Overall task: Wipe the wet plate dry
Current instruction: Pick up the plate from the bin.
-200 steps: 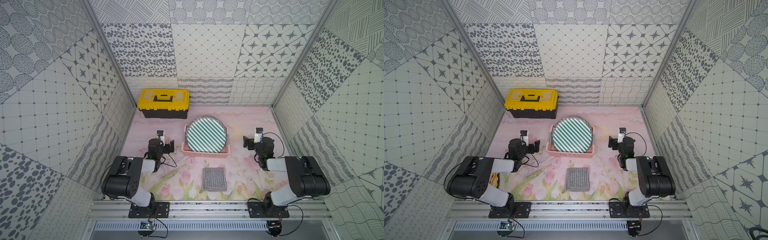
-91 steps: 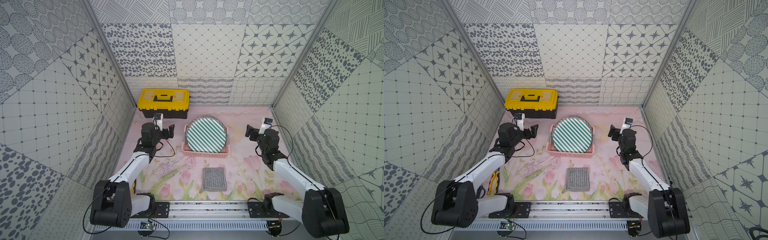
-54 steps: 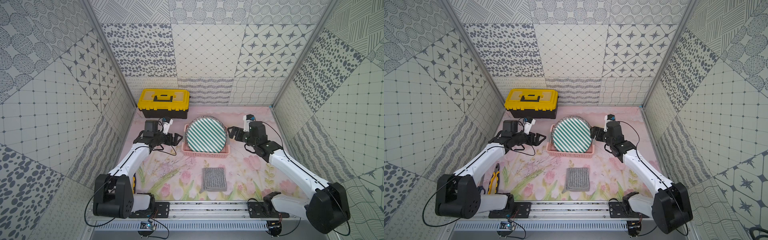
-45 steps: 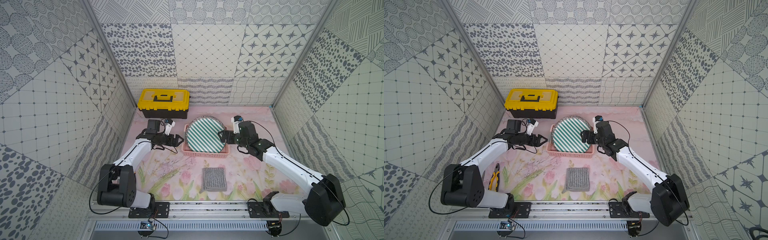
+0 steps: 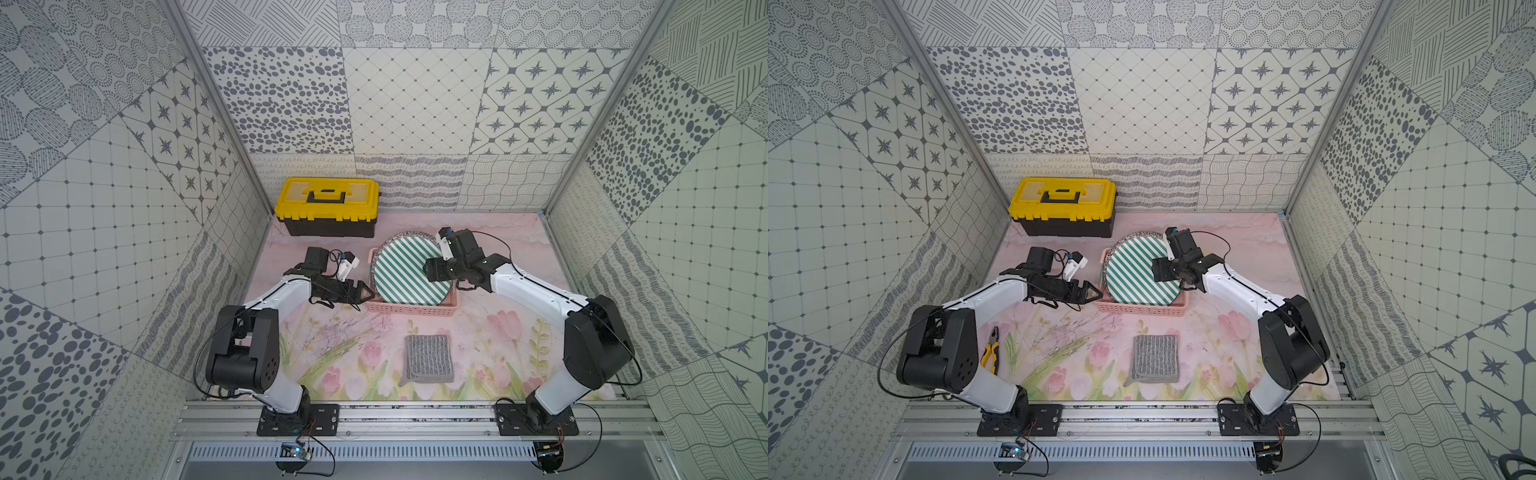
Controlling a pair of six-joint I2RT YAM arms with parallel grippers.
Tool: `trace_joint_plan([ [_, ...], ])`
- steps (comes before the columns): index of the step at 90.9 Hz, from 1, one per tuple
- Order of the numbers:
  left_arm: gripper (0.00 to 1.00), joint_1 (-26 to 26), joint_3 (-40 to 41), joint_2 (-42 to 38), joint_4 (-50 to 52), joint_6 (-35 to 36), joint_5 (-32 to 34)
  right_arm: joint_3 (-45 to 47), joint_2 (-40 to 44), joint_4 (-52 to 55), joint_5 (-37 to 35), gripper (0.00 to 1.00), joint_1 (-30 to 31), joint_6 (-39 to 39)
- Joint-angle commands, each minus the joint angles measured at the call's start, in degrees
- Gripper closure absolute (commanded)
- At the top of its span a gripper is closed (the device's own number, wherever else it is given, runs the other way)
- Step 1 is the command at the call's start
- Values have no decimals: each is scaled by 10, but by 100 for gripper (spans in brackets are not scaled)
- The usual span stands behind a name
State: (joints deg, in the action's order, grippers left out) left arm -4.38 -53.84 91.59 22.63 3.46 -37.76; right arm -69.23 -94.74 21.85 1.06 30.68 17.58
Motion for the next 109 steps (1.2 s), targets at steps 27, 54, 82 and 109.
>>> trace_joint_plan([
  [27, 10, -48, -12, 18, -39, -13, -21, -50, -55, 16, 6, 19, -47, -36],
  [54, 11, -48, -6, 13, -56, -34, -16, -66, -62, 28, 20, 24, -45, -39],
  [82, 11, -48, 7, -2, -78, -42, 17, -71, -82, 33, 24, 30, -45, -42],
  [109, 12, -48, 3, 10, -78, -51, 4, -59, -74, 38, 2, 31, -37, -41],
])
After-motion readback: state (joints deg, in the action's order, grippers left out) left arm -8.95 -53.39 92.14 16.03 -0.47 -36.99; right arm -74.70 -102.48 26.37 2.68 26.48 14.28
